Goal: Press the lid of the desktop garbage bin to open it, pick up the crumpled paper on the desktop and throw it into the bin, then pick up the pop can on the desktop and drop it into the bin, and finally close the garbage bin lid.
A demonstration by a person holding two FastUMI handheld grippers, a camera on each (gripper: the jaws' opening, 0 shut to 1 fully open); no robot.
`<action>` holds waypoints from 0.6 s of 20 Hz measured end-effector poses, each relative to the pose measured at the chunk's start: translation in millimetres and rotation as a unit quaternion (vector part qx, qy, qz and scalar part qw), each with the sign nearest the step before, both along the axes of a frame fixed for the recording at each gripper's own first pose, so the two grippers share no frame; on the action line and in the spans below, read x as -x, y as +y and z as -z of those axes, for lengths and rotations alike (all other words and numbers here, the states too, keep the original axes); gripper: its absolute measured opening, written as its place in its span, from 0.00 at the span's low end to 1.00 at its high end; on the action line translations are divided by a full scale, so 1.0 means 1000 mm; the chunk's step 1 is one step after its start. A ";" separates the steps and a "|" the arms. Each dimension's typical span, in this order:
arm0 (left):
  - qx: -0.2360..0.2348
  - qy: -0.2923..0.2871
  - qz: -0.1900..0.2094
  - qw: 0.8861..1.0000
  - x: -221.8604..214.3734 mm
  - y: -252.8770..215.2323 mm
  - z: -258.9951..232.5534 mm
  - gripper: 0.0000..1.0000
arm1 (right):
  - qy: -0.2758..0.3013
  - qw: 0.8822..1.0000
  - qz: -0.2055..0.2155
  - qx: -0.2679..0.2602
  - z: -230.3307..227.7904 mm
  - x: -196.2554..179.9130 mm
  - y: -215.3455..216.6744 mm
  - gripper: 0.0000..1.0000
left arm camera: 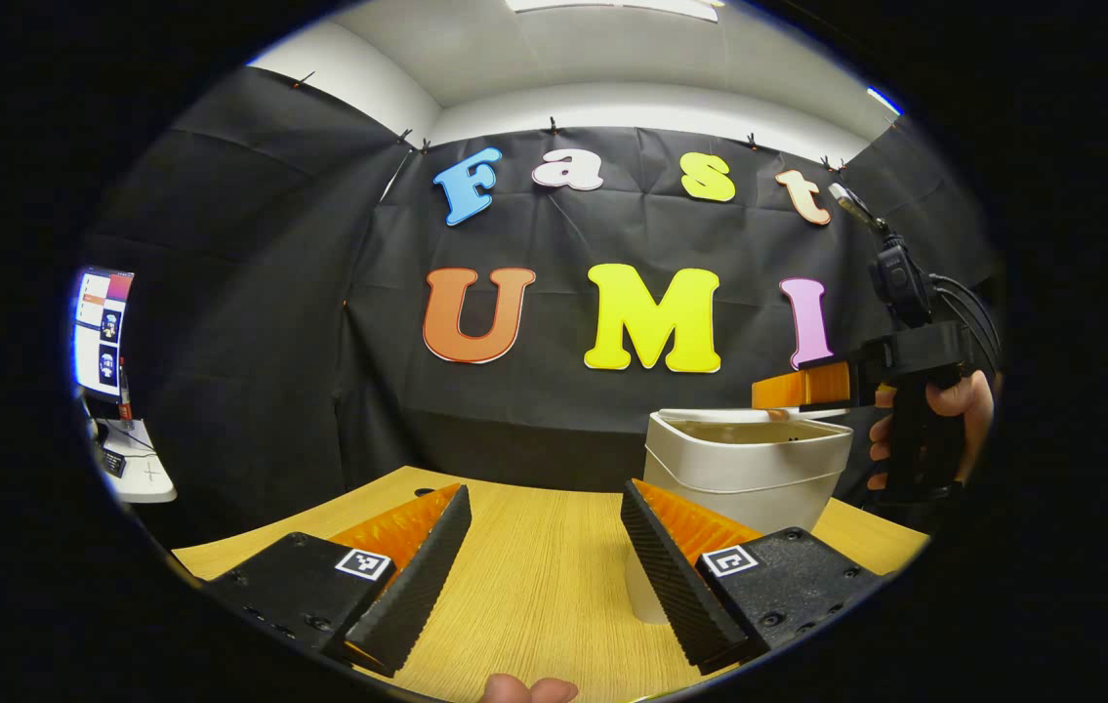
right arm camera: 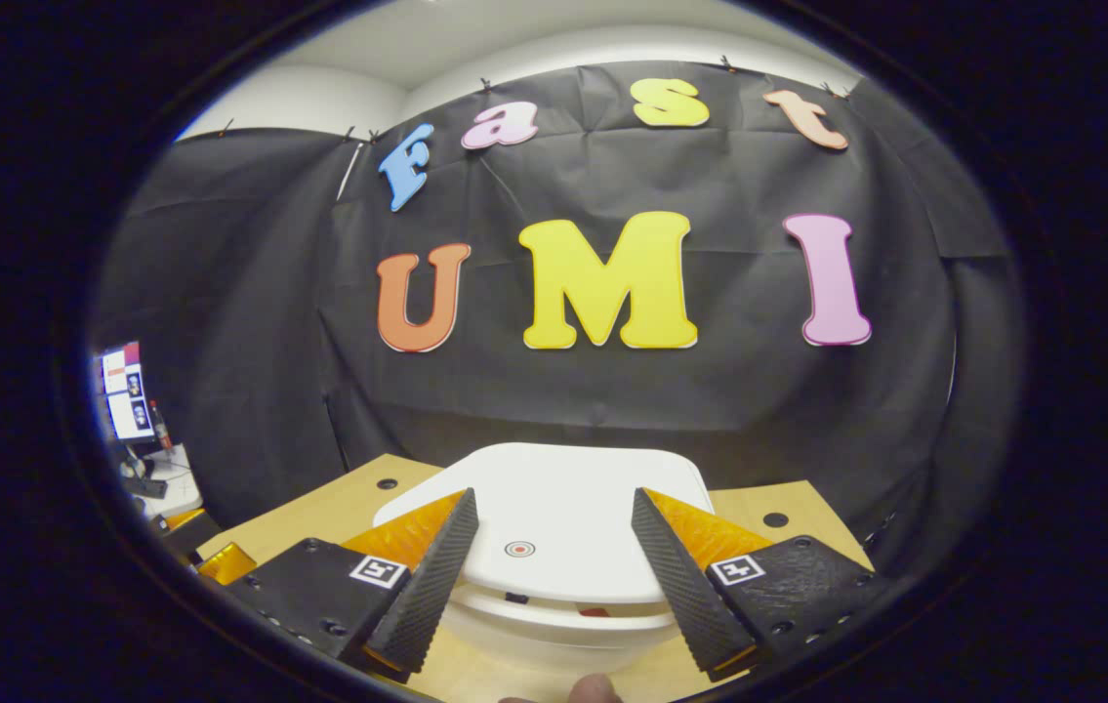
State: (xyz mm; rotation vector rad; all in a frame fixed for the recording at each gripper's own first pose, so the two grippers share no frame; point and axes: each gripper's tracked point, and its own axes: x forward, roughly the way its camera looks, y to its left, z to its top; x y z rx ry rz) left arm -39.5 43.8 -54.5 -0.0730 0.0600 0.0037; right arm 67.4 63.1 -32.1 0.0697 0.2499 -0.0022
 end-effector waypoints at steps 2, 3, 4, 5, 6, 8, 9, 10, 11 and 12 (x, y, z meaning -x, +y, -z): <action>0.004 0.003 -0.001 1.000 0.000 0.000 0.003 1.00 | -0.008 1.000 0.008 0.007 0.000 0.004 -0.002 0.96; 0.005 0.002 -0.001 1.000 -0.001 0.000 0.004 0.99 | -0.008 1.000 0.012 0.009 0.001 0.006 -0.002 0.94; 0.004 0.003 -0.005 1.000 -0.003 0.000 0.004 0.99 | -0.009 1.000 0.011 0.012 0.003 0.008 -0.002 0.96; 0.002 0.007 -0.006 1.000 -0.004 -0.001 0.007 0.99 | -0.014 1.000 0.011 0.014 0.003 0.010 -0.002 0.96; 0.001 0.004 -0.004 1.000 -0.004 -0.003 0.005 1.00 | -0.015 1.000 0.011 0.016 0.005 0.010 -0.002 0.94; 0.002 -0.004 -0.004 1.000 -0.002 -0.003 0.000 1.00 | -0.008 1.000 0.018 0.023 0.011 0.009 -0.002 0.96; 0.004 -0.005 -0.003 1.000 -0.002 -0.003 0.001 0.99 | -0.011 0.999 0.021 0.026 0.010 0.010 -0.002 0.96; 0.003 -0.001 -0.002 1.000 -0.001 -0.003 0.004 1.00 | -0.012 0.999 0.024 0.025 0.011 0.010 -0.002 0.95; -0.001 0.003 -0.003 1.000 -0.001 -0.002 0.006 0.99 | -0.014 0.999 0.024 0.020 0.012 0.010 -0.002 0.95; -0.004 0.005 -0.005 1.000 -0.001 0.000 0.007 0.99 | -0.013 1.000 0.025 0.013 0.013 0.009 -0.003 0.96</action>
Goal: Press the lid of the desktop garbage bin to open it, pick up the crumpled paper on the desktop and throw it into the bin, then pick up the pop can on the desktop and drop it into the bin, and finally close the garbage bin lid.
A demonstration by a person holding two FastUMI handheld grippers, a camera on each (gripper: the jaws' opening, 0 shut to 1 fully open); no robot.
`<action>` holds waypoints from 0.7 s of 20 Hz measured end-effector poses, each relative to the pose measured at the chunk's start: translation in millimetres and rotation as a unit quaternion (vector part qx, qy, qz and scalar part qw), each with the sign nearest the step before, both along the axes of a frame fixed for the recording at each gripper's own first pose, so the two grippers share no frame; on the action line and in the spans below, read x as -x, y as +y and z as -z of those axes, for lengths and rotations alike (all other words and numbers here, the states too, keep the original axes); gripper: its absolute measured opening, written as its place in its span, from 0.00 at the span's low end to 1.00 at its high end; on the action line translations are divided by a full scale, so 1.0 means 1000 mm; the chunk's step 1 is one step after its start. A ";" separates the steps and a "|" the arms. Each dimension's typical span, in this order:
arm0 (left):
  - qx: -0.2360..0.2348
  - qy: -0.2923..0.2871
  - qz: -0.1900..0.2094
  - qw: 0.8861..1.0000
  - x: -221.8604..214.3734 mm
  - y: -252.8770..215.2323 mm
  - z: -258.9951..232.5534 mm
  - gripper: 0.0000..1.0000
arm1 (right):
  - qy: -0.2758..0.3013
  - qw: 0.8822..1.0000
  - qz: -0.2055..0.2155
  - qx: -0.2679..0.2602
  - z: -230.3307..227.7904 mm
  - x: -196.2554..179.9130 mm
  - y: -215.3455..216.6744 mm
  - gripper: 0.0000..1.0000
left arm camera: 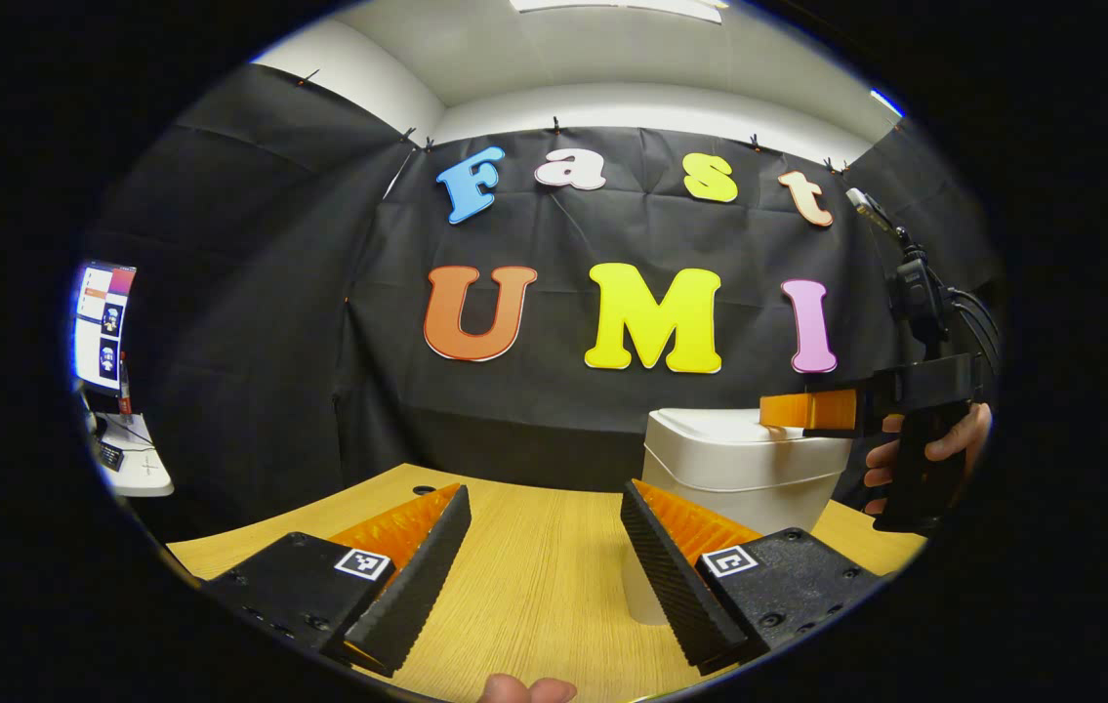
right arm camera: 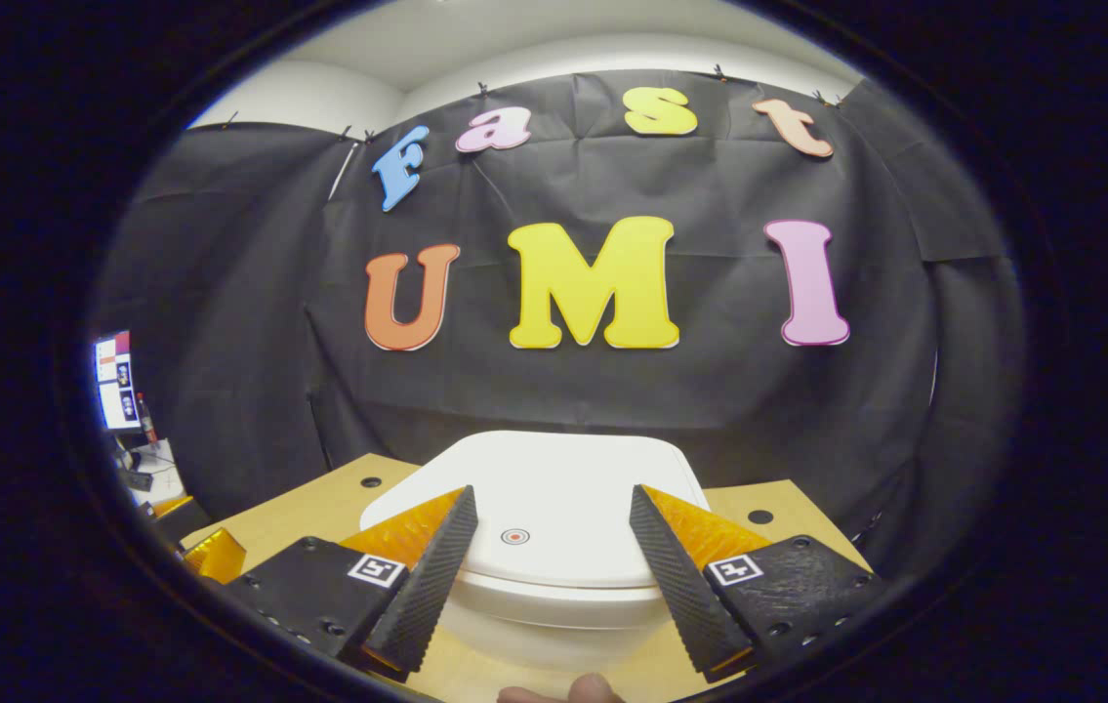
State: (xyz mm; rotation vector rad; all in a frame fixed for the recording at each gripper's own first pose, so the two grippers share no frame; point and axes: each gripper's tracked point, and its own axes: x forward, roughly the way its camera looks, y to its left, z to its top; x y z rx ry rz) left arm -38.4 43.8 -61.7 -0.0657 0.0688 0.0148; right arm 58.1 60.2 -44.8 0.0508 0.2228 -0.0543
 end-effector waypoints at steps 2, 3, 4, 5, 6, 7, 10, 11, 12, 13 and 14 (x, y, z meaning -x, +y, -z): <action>0.003 -0.005 0.000 1.000 0.000 0.000 -0.003 1.00 | 0.005 1.000 -0.001 0.000 0.000 0.000 0.001 0.96; 0.005 -0.008 0.004 1.000 0.000 -0.003 -0.004 1.00 | 0.005 1.000 -0.004 0.006 0.000 0.000 0.001 0.96; 0.004 -0.008 0.008 1.000 -0.001 -0.005 -0.002 1.00 | 0.003 1.000 -0.006 0.011 0.000 0.001 0.001 0.95; 0.001 -0.005 0.008 1.000 -0.002 -0.005 0.002 1.00 | 0.002 1.000 -0.006 0.012 0.001 0.000 0.000 0.97; -0.001 0.001 0.009 1.000 -0.003 -0.005 0.007 1.00 | 0.002 1.000 -0.005 0.012 0.002 0.000 0.000 0.97; -0.002 0.003 0.012 1.000 -0.003 -0.007 0.010 1.00 | 0.005 1.000 -0.006 0.018 0.003 0.001 0.001 0.97; -0.011 -0.003 0.018 1.000 -0.007 -0.010 0.016 1.00 | 0.012 0.999 -0.017 0.048 0.008 0.001 0.001 0.98; -0.012 0.000 0.024 1.000 -0.010 -0.013 0.022 1.00 | 0.013 0.998 -0.018 0.054 0.009 0.002 0.001 0.99; -0.009 0.004 0.029 1.000 -0.011 -0.016 0.025 1.00 | 0.014 0.998 -0.017 0.058 0.010 0.002 0.001 0.99; -0.005 0.006 0.033 0.999 -0.012 -0.017 0.025 1.00 | 0.013 0.998 -0.017 0.064 0.011 0.003 0.000 0.98; -0.002 0.005 0.035 0.999 -0.012 -0.018 0.026 1.00 | 0.012 0.998 -0.013 0.055 0.013 0.003 -0.002 0.99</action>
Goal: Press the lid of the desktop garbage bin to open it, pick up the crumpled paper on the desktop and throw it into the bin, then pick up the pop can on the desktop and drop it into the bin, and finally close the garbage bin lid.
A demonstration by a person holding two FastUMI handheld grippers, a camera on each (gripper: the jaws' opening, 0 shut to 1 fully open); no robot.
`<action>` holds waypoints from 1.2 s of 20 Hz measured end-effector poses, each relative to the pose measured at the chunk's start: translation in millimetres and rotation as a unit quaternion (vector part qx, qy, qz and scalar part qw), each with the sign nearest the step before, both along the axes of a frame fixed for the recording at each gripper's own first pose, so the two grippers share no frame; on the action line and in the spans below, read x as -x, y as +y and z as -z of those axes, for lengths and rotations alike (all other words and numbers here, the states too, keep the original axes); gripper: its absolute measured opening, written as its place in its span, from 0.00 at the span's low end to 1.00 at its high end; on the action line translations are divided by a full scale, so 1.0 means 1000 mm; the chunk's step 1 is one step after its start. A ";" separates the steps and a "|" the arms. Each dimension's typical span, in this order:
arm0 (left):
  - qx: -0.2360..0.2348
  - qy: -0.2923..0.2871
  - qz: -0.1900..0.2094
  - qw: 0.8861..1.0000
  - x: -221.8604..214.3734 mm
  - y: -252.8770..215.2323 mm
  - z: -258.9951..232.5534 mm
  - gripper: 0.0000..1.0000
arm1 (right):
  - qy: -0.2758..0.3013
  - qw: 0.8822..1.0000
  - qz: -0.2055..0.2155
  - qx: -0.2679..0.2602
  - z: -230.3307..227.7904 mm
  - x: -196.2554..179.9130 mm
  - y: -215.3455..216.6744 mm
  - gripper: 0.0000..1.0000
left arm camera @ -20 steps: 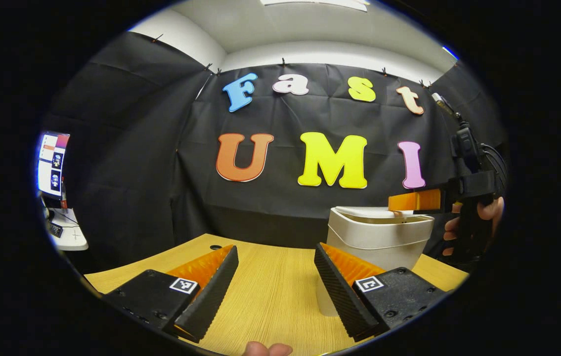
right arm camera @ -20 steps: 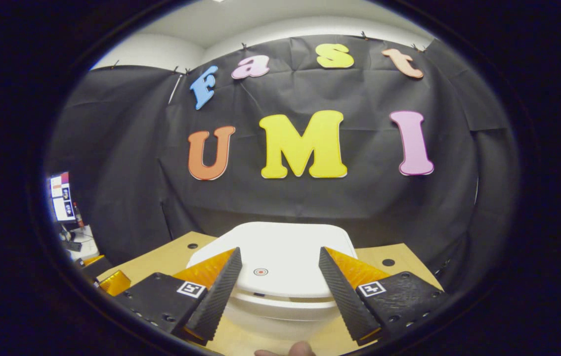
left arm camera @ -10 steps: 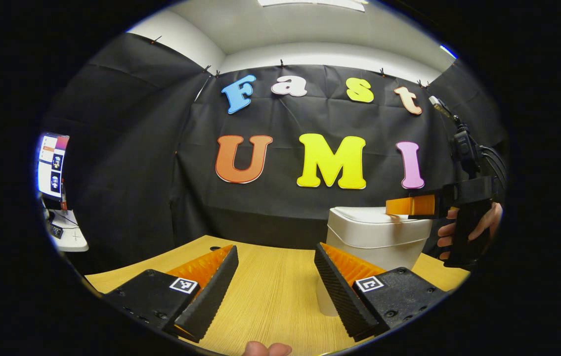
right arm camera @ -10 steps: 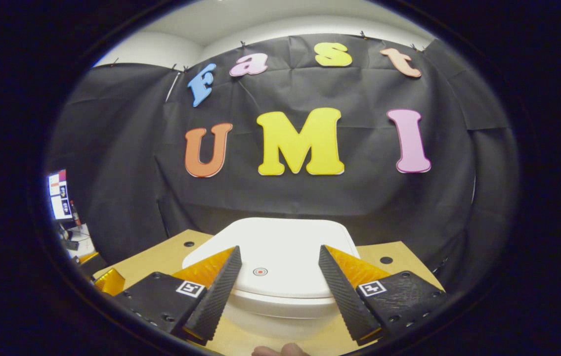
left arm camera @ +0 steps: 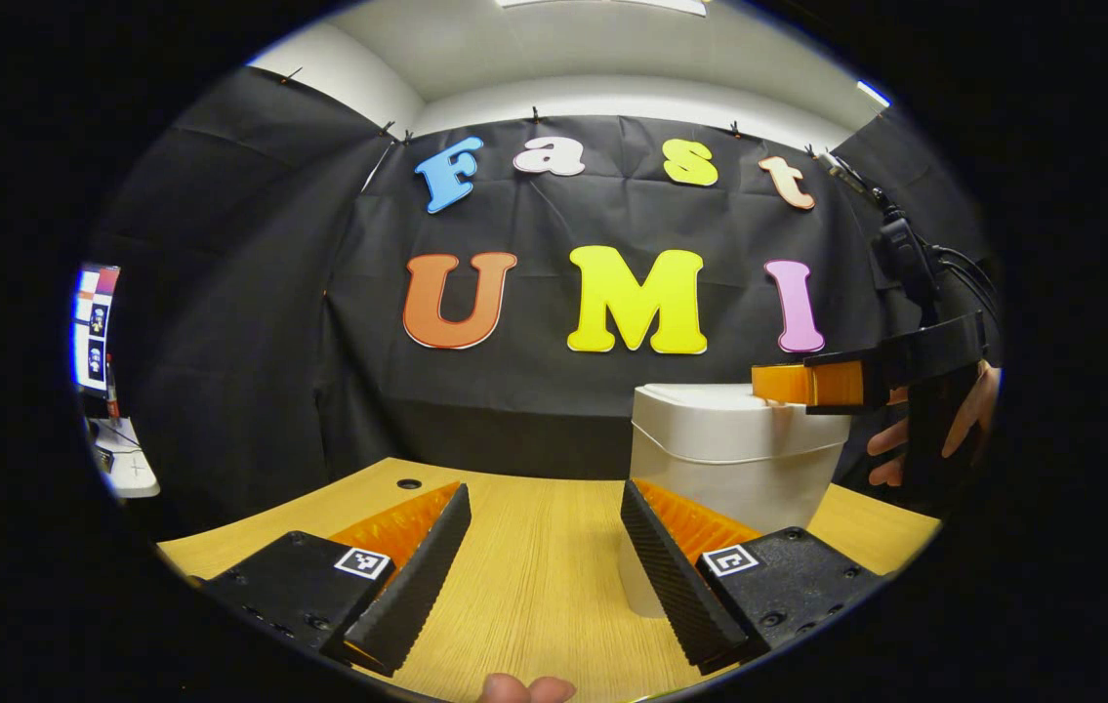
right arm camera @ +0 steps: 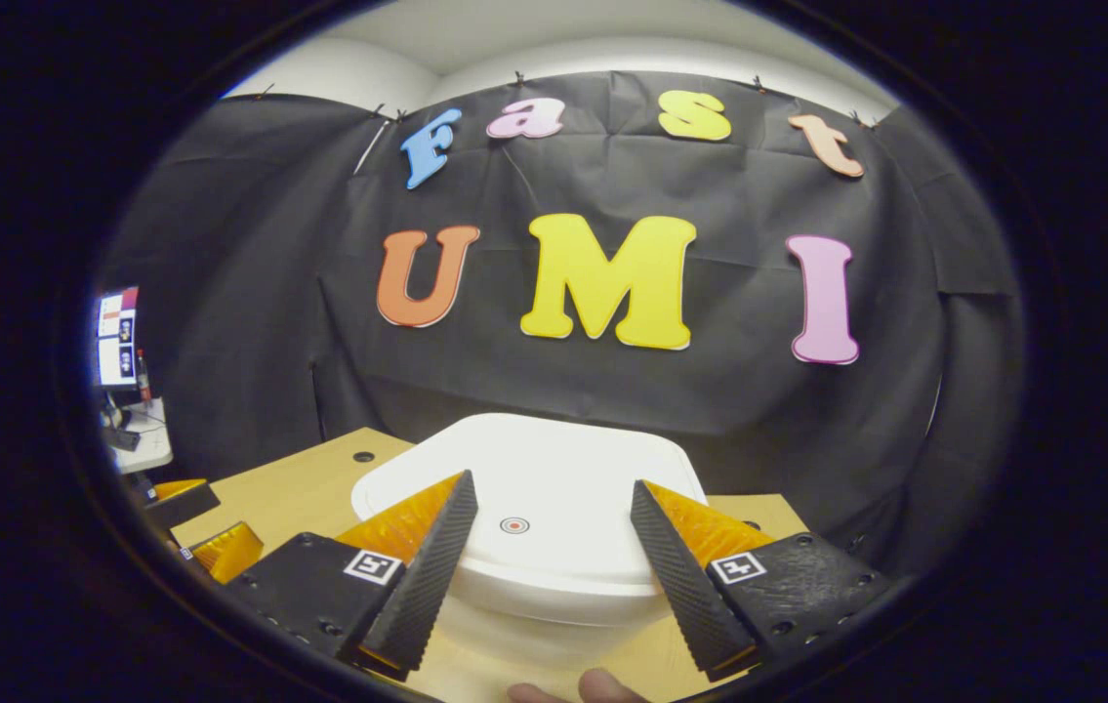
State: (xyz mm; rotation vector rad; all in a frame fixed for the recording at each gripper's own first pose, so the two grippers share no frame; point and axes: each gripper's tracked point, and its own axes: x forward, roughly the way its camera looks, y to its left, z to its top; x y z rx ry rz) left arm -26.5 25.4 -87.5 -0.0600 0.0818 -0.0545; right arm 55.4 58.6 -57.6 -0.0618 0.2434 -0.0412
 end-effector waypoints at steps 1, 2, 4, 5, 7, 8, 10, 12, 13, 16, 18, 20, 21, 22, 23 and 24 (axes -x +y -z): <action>0.004 -0.002 0.000 1.000 0.000 0.000 -0.001 1.00 | 0.007 1.000 0.004 -0.005 0.003 0.001 0.001 0.99; 0.005 -0.003 0.001 1.000 0.000 0.000 -0.002 1.00 | -0.001 1.000 0.007 -0.002 0.002 0.002 0.001 1.00; 0.005 0.004 0.000 1.000 -0.001 -0.001 0.003 1.00 | -0.007 1.000 0.012 -0.007 0.002 0.003 0.002 0.99; 0.005 0.004 0.001 1.000 0.000 -0.001 0.003 1.00 | -0.017 1.000 0.013 -0.008 0.002 0.003 0.002 1.00; 0.006 0.004 -0.001 1.000 0.001 -0.001 0.004 1.00 | -0.034 0.999 0.024 -0.009 0.000 0.005 0.001 0.99; 0.007 0.006 0.001 1.000 0.002 -0.002 0.005 1.00 | -0.034 0.999 0.030 -0.007 0.000 0.005 0.000 0.99; 0.002 0.006 -0.002 1.000 0.004 0.000 0.005 1.00 | -0.036 0.999 0.037 -0.009 -0.003 0.005 0.001 0.98; -0.002 0.004 -0.005 1.000 0.003 0.001 0.001 1.00 | -0.046 0.998 0.040 -0.016 -0.008 0.004 0.003 0.97; -0.005 0.004 -0.007 1.000 0.003 0.001 0.002 1.00 | -0.051 0.998 0.039 -0.019 -0.008 0.003 0.003 0.96; -0.009 0.000 -0.015 1.000 0.003 0.004 -0.001 1.00 | -0.060 0.997 0.041 -0.027 -0.008 0.000 0.002 0.96; -0.008 0.004 -0.015 1.000 0.004 0.001 0.000 1.00 | -0.062 0.997 0.040 -0.026 -0.009 0.000 0.003 0.96; -0.008 0.004 -0.020 1.000 0.003 0.004 0.000 1.00 | -0.066 0.997 0.033 -0.027 -0.010 0.000 0.003 0.95; -0.006 0.003 -0.020 1.000 0.003 0.002 -0.004 1.00 | -0.071 0.997 0.030 -0.023 -0.012 0.000 0.001 0.95; -0.004 0.003 -0.021 1.000 0.002 0.001 -0.005 1.00 | -0.078 0.996 0.032 -0.018 -0.014 0.001 -0.003 0.95; -0.005 0.003 -0.020 1.000 0.002 0.000 -0.006 1.00 | -0.083 0.996 0.035 -0.015 -0.016 0.002 -0.006 0.96; -0.009 0.002 -0.022 1.000 0.003 0.000 -0.009 1.00 | -0.086 0.996 0.036 -0.012 -0.016 0.002 -0.007 0.96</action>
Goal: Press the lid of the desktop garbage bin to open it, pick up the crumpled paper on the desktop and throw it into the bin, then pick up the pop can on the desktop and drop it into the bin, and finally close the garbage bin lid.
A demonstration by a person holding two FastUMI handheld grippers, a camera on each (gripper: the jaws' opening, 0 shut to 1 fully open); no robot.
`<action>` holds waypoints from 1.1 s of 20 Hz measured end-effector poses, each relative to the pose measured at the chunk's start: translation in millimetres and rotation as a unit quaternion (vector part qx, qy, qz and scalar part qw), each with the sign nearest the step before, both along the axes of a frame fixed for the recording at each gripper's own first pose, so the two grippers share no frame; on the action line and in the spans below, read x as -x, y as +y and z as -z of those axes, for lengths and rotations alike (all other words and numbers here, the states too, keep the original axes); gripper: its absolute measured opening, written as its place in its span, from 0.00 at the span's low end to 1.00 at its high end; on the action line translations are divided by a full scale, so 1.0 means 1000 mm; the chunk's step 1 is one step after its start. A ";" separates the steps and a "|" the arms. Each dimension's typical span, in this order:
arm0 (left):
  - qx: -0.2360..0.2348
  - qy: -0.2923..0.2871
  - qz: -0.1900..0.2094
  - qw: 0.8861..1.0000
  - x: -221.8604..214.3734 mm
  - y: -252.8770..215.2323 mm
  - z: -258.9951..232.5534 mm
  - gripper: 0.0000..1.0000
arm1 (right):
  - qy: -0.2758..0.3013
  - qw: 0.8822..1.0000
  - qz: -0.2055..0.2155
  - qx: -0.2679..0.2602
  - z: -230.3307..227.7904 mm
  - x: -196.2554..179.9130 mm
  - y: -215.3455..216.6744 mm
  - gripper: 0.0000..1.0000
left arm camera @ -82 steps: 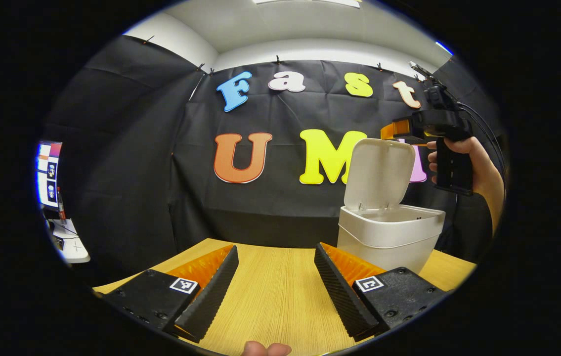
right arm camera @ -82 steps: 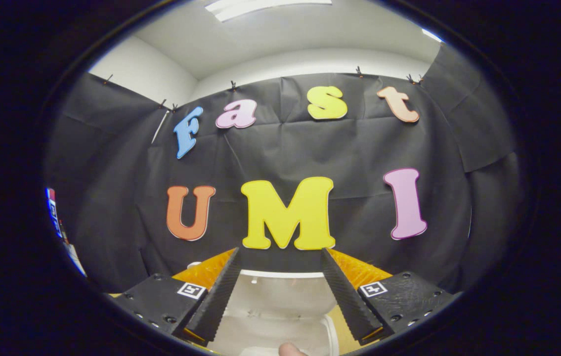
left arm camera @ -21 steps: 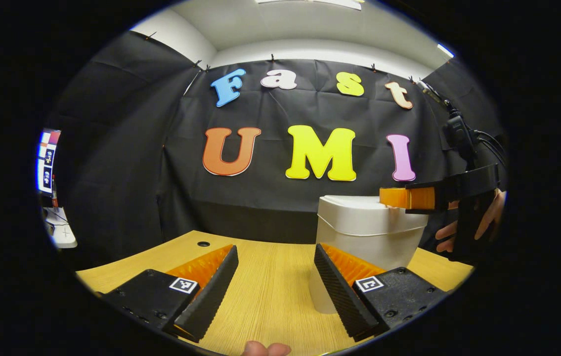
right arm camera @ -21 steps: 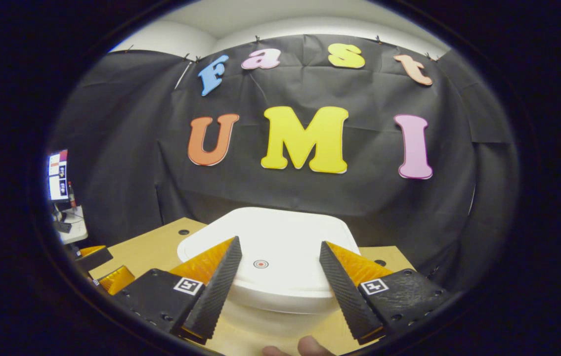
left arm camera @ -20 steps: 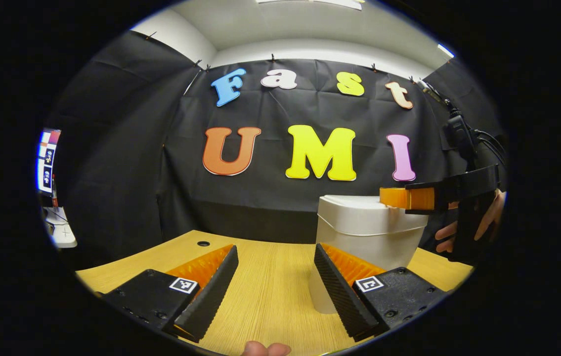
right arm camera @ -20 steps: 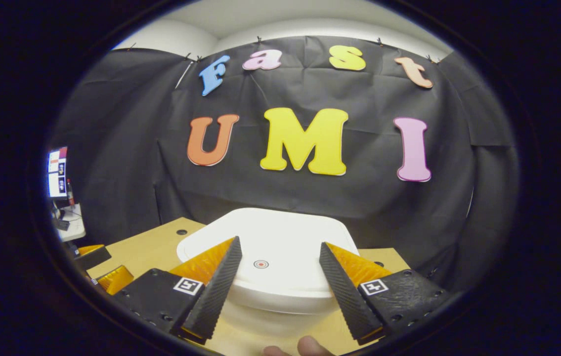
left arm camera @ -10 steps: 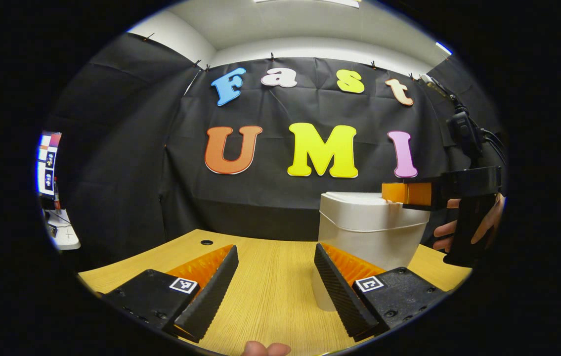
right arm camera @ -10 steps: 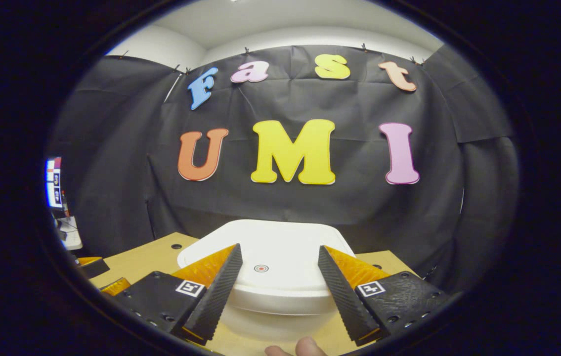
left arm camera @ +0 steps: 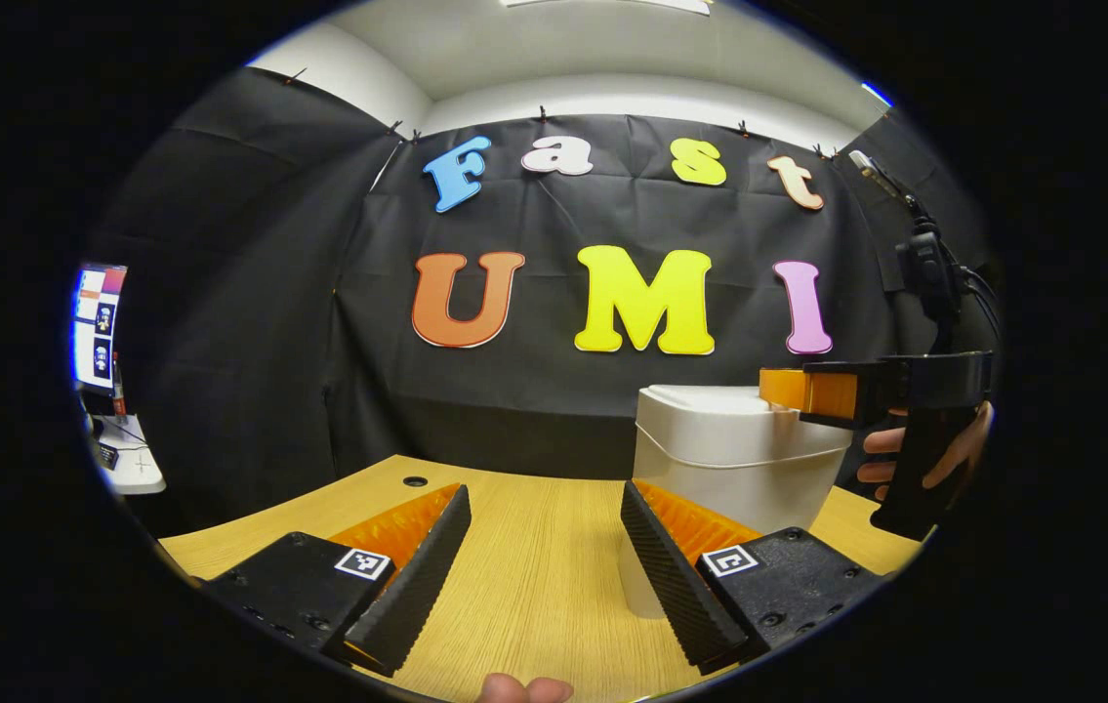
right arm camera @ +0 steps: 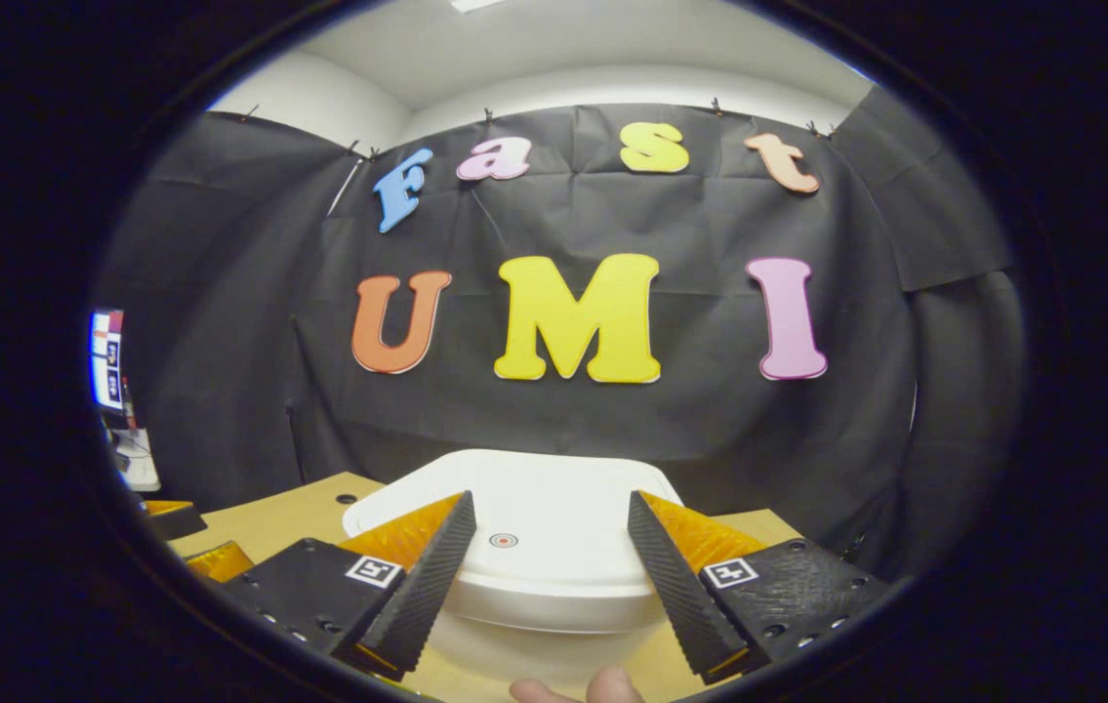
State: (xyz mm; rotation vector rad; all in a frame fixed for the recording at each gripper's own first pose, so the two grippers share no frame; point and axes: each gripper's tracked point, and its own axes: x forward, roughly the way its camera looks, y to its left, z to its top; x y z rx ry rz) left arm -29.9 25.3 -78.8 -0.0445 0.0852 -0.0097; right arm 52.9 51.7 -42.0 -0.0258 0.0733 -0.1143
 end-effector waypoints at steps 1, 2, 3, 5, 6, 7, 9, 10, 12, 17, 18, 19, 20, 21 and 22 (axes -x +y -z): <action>-0.004 -0.004 -0.001 1.000 0.001 0.000 -0.004 1.00 | -0.003 1.000 -0.003 0.003 0.000 0.001 0.001 0.96; -0.007 -0.009 -0.002 1.000 0.003 -0.002 -0.008 1.00 | -0.006 1.000 -0.006 0.007 -0.001 0.002 0.001 0.95; -0.009 -0.012 -0.002 1.000 0.003 -0.004 -0.010 1.00 | -0.009 1.000 -0.010 0.009 -0.003 0.005 0.001 0.95; -0.011 -0.016 -0.005 1.000 0.004 -0.006 -0.014 1.00 | -0.024 0.999 -0.021 0.014 -0.009 0.012 0.001 0.95; -0.011 -0.019 -0.006 1.000 0.005 -0.008 -0.016 1.00 | -0.037 0.999 -0.021 0.016 -0.014 0.017 -0.003 0.95; -0.012 -0.022 -0.009 1.000 0.005 -0.009 -0.018 1.00 | -0.053 0.998 -0.020 0.016 -0.020 0.022 -0.007 0.95; -0.017 -0.020 -0.015 1.000 0.005 -0.010 -0.020 0.99 | -0.077 0.997 -0.014 0.018 -0.030 0.034 -0.014 0.95; -0.020 -0.021 -0.016 0.999 0.007 -0.012 -0.023 0.99 | -0.086 0.996 -0.021 0.019 -0.031 0.041 -0.012 0.97; -0.025 -0.028 -0.017 0.999 0.010 -0.016 -0.032 1.00 | -0.103 0.994 -0.023 0.026 -0.035 0.056 -0.017 0.95; -0.026 -0.037 -0.003 0.999 0.015 -0.036 -0.046 0.99 | -0.130 0.990 0.012 0.052 -0.038 0.088 -0.056 0.95; -0.027 -0.039 -0.001 0.999 0.017 -0.039 -0.046 0.99 | -0.127 0.990 0.019 0.052 -0.035 0.093 -0.064 0.95; -0.026 -0.039 0.001 0.999 0.018 -0.041 -0.047 0.99 | -0.124 0.991 0.021 0.050 -0.032 0.098 -0.069 0.95; -0.026 -0.040 0.003 0.999 0.018 -0.043 -0.046 0.99 | -0.121 0.991 0.022 0.046 -0.029 0.103 -0.071 0.95; -0.027 -0.039 0.006 0.999 0.019 -0.046 -0.047 0.99 | -0.118 0.992 0.023 0.042 -0.026 0.107 -0.073 0.95; -0.028 -0.039 0.007 0.999 0.020 -0.047 -0.047 0.99 | -0.117 0.992 0.023 0.034 -0.023 0.109 -0.075 0.95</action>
